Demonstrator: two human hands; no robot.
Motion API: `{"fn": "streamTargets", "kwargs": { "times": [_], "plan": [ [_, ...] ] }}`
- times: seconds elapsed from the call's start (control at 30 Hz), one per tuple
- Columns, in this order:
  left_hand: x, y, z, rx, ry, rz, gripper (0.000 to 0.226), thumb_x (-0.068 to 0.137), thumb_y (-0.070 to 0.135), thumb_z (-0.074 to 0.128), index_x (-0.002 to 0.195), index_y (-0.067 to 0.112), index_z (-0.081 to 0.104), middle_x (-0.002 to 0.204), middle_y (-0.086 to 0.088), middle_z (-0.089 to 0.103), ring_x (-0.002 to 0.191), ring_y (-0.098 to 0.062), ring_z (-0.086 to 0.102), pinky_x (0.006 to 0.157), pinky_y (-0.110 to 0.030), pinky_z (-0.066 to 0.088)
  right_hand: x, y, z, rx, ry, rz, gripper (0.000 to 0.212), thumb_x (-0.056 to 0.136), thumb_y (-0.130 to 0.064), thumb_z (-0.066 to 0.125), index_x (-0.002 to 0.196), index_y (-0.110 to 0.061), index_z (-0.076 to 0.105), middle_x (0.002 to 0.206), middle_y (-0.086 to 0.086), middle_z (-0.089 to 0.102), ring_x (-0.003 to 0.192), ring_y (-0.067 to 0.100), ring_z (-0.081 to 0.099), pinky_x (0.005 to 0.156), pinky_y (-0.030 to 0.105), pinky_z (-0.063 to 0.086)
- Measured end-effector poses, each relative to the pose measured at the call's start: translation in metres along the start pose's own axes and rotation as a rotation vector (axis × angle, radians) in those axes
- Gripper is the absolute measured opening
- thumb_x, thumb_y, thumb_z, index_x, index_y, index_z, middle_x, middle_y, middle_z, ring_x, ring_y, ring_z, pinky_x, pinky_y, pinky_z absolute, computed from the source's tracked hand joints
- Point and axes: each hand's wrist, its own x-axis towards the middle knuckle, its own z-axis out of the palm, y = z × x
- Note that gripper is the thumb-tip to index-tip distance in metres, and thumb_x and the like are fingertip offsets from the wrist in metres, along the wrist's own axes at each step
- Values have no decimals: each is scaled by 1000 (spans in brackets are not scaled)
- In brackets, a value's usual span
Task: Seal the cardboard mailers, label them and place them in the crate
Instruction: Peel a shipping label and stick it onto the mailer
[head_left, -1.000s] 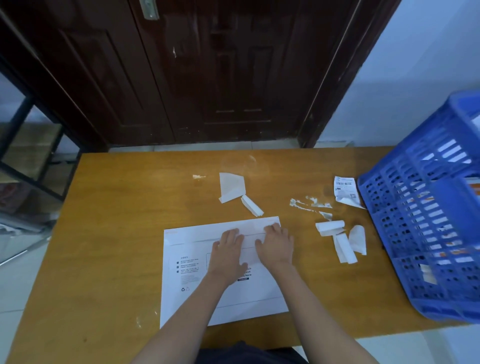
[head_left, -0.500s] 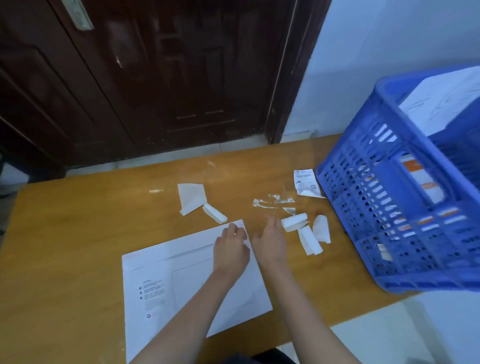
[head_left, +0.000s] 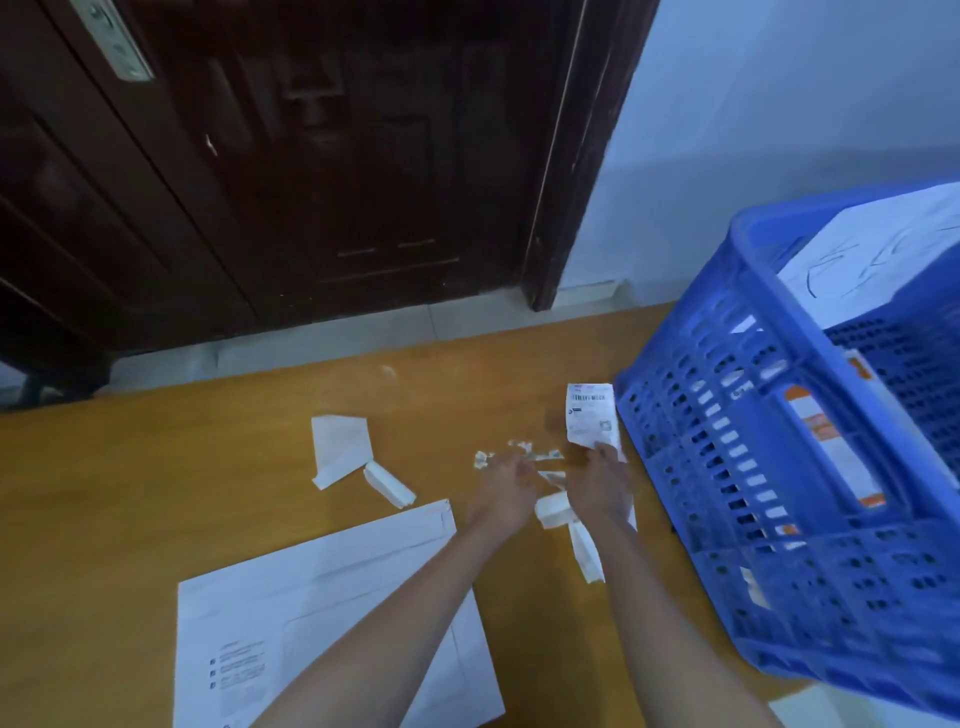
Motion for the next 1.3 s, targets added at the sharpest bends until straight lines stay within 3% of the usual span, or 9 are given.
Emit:
{"fn": "streamTargets", "kwargs": {
  "times": [0.13,0.23,0.33,0.47,0.6,0.7,0.87,1.17,1.3],
  "plan": [
    [11,7,7,-435,65,-209,16,76,38,63,81,23,59,99,-7,68,101,-27,63,89,-34,46,-33,-15,-2,93,279,-103,32,83,-8,56,114,-8,62,119,5,57,106,30,46,89,38,41],
    [7,4,-3,-584,94,-273,16,76,39,68,82,25,64,96,0,72,97,-20,66,92,-36,50,-61,-37,6,195,394,-204,21,79,-6,62,98,-8,68,102,3,64,97,29,49,82,39,39],
    [-7,-3,-21,-705,151,-274,6,84,29,69,85,23,66,88,4,71,85,-11,66,85,-28,51,-87,-65,13,528,299,-224,8,85,-9,57,91,-10,62,94,2,62,96,23,51,83,33,42],
    [-31,-25,-49,-778,225,-285,12,84,13,69,76,19,64,82,-3,69,77,-18,65,74,-31,53,-116,-92,11,905,179,-123,14,88,-11,60,89,-14,46,77,-9,54,72,9,56,59,11,40],
    [-56,-58,-73,-741,316,-333,15,85,25,70,72,20,64,79,-6,68,79,-26,64,76,-40,54,-135,-107,27,1024,-7,-169,11,93,-11,55,94,-21,58,84,-18,63,83,9,63,71,15,45],
    [-78,-77,-89,-724,332,-321,20,83,35,72,80,15,67,83,-11,71,78,-26,68,73,-41,57,-152,-119,42,973,-95,-208,14,93,-12,55,91,-22,64,89,-6,68,86,12,63,73,17,46],
    [-110,-101,-115,-848,337,-276,16,88,24,68,85,9,65,80,-11,69,67,-21,67,55,-27,56,-176,-145,58,960,-172,-231,3,90,-18,63,92,-19,63,90,-4,65,82,10,61,71,19,45],
    [-132,-132,-150,-838,357,-304,10,93,14,60,91,5,62,81,-6,66,62,-20,67,48,-28,55,-206,-176,74,846,-214,-251,8,88,-20,63,92,-16,69,83,-15,66,81,1,60,69,15,44],
    [-133,-140,-152,-692,346,-283,12,95,16,55,87,8,61,85,-8,67,64,-19,67,54,-31,57,-212,-182,76,866,-224,-184,14,89,-26,61,89,-14,68,85,-7,68,84,11,63,69,21,44]
  ]
}}
